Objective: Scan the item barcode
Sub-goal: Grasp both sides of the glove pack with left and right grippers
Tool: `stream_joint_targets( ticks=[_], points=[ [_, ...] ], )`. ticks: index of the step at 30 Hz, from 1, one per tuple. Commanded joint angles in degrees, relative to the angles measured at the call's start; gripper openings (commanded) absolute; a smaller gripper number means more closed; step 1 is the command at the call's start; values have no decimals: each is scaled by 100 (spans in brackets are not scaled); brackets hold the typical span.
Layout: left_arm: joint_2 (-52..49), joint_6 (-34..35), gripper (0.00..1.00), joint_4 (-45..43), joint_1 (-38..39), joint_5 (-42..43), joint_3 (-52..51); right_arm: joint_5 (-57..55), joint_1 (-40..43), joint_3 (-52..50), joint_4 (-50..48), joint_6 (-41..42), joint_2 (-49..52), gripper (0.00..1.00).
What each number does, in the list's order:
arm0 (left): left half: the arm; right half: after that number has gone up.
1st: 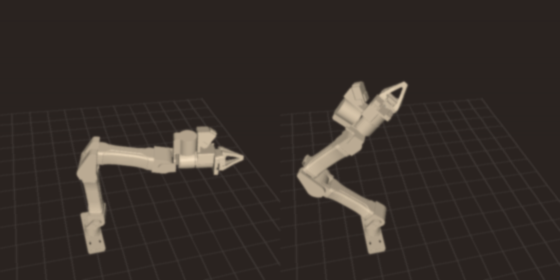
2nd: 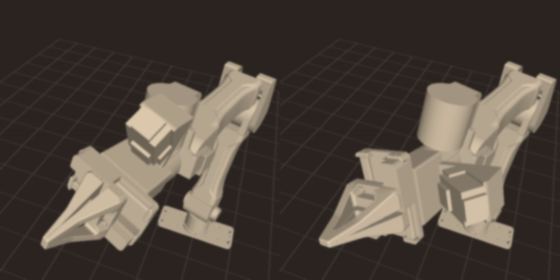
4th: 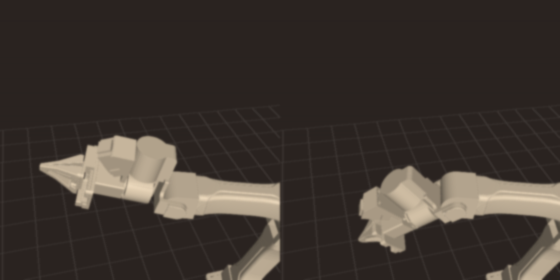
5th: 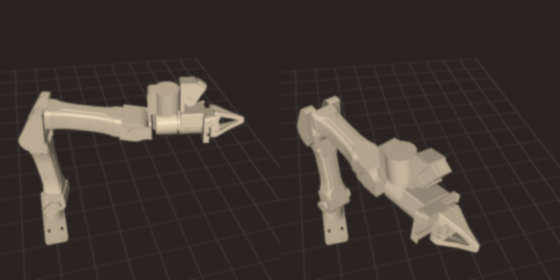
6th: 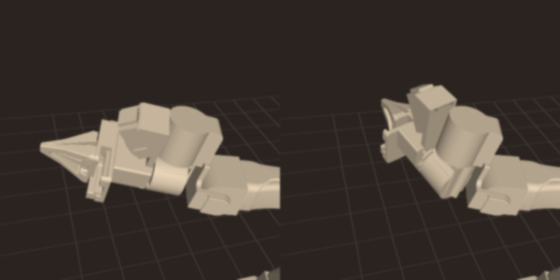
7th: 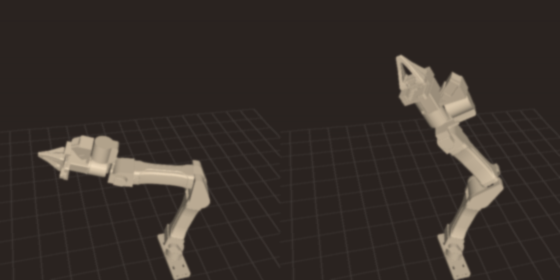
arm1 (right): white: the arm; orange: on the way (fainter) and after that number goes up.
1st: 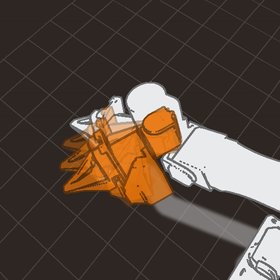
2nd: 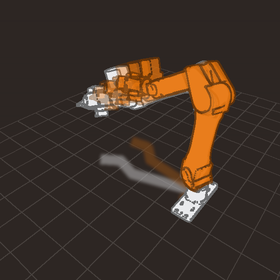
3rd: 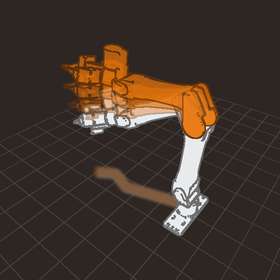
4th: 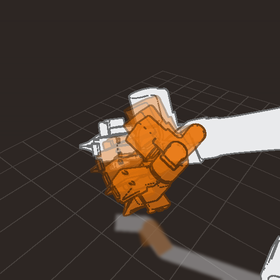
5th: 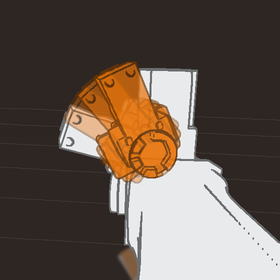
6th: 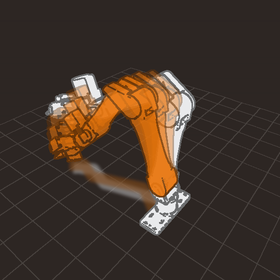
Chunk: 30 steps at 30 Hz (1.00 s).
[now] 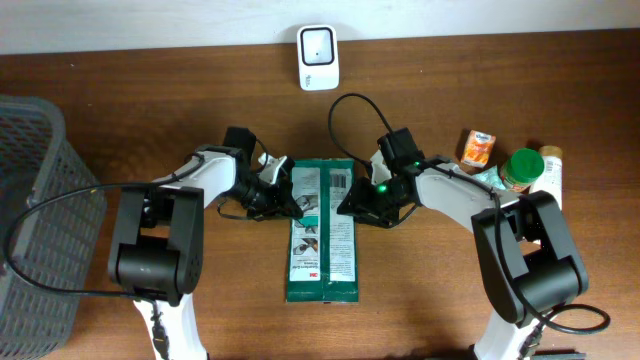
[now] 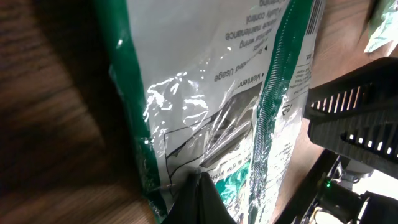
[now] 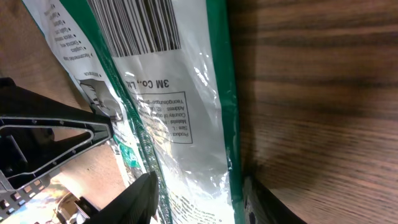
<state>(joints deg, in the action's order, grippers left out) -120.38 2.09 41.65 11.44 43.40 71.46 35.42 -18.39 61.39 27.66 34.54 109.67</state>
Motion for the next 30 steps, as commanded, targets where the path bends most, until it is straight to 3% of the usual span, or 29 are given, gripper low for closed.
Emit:
stream_joint_targets(
  ticks=[1, 5, 6, 8, 10, 11, 13, 16, 24, 30],
  points=[
    [-118, 118, 0, -50, 26, -374, -181, -304, -160, -103, -4, 260, 44, 43],
    [-118, 116, 0, -48, 26, -374, -186, 7, -494, -103, -310, 490, 107, 43],
    [-118, 116, 0, -48, 26, -374, -186, 46, -540, -101, -498, 470, 107, 38],
    [-118, 111, 0, -46, 26, -378, -190, 560, -431, -94, -1126, 24, 57, 28],
    [-118, 111, 0, -48, 26, -378, -190, 981, -138, -87, -1408, -448, -114, 28],
    [-118, 114, 0, -48, 26, -376, -190, 1185, 28, -61, -1434, -778, -214, 28],
    [-118, 116, 0, -55, 26, -374, -190, 1263, 240, -57, -1174, -1075, -297, 39],
    [-118, 118, 0, -70, 26, -354, -190, 1213, 219, -111, -101, -1694, -160, 43],
    [-118, 118, 0, -68, 26, -352, -190, 1209, 116, -472, -140, -1147, 103, 51],
    [-118, 116, 0, -70, 26, -352, -190, 680, 728, -470, 396, -1362, 96, 54]
  ],
)
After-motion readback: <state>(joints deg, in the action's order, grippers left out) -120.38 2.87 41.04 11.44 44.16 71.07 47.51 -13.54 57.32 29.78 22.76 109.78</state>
